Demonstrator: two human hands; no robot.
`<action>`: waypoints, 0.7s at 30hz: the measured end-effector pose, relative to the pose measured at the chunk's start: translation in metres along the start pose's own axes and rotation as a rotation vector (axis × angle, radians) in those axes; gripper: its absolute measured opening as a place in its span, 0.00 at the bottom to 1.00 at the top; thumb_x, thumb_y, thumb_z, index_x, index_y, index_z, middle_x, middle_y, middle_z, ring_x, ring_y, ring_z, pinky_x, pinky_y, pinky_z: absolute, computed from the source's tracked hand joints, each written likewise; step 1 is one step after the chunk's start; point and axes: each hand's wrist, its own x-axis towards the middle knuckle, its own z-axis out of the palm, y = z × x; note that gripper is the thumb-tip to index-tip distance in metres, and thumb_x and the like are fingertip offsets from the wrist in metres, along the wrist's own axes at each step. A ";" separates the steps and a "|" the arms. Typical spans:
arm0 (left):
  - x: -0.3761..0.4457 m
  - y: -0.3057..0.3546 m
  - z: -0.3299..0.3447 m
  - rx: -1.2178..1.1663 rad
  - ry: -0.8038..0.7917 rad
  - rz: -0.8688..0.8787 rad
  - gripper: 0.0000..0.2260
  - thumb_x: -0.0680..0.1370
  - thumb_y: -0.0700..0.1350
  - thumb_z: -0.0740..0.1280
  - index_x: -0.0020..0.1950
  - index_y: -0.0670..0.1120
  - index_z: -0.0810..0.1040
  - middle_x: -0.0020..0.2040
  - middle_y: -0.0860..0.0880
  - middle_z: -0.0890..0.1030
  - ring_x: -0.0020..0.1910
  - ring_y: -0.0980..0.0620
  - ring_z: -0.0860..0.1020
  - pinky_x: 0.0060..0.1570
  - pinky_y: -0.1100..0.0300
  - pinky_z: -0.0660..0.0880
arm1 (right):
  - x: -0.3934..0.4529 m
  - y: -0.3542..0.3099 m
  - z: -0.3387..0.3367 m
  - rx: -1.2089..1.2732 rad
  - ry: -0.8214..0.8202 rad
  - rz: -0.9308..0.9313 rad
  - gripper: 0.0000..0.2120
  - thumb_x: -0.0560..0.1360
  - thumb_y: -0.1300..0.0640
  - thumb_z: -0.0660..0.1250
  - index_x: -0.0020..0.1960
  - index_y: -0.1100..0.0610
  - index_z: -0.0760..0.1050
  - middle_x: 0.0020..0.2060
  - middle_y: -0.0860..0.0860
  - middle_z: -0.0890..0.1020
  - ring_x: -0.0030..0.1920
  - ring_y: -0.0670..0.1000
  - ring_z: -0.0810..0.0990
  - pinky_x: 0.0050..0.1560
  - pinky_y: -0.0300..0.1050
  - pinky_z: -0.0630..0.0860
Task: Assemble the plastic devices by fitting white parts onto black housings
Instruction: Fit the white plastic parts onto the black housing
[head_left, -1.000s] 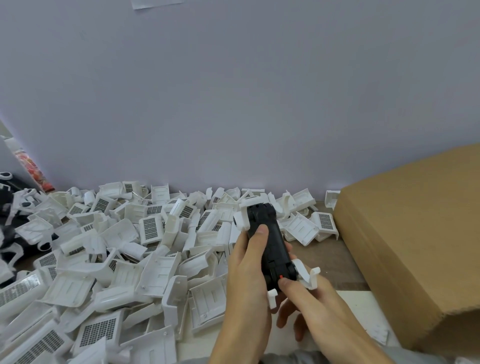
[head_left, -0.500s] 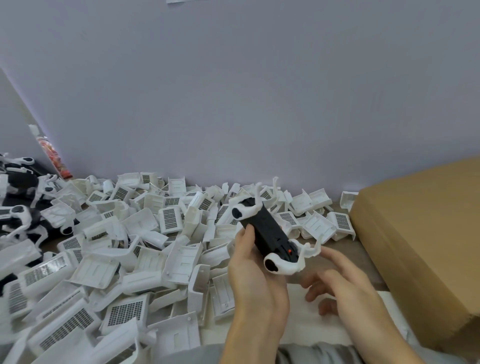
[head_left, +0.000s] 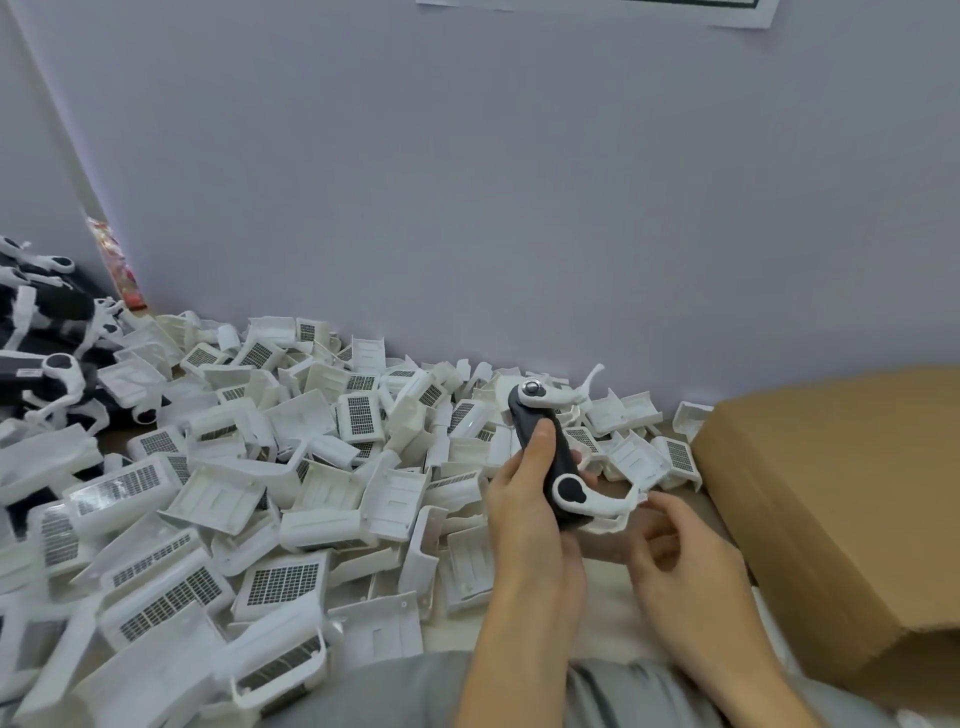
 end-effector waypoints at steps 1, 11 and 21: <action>-0.001 0.001 0.001 -0.014 -0.004 -0.010 0.10 0.76 0.46 0.71 0.50 0.40 0.78 0.37 0.45 0.80 0.30 0.51 0.77 0.34 0.58 0.77 | 0.004 -0.002 -0.002 -0.074 0.007 -0.024 0.15 0.73 0.63 0.70 0.58 0.52 0.77 0.43 0.46 0.81 0.43 0.41 0.78 0.43 0.29 0.70; -0.001 -0.003 0.000 0.187 -0.083 0.052 0.19 0.63 0.53 0.77 0.46 0.41 0.87 0.42 0.44 0.86 0.39 0.46 0.82 0.49 0.46 0.76 | 0.067 -0.017 0.003 -0.807 -0.143 0.129 0.34 0.74 0.43 0.68 0.72 0.57 0.58 0.67 0.58 0.65 0.65 0.60 0.66 0.61 0.54 0.69; 0.005 -0.005 -0.003 0.297 -0.003 0.081 0.12 0.75 0.51 0.75 0.35 0.45 0.85 0.38 0.46 0.86 0.30 0.54 0.81 0.28 0.62 0.76 | 0.064 -0.005 -0.003 -0.275 0.099 0.018 0.16 0.75 0.51 0.71 0.59 0.56 0.74 0.52 0.55 0.80 0.49 0.58 0.78 0.47 0.51 0.76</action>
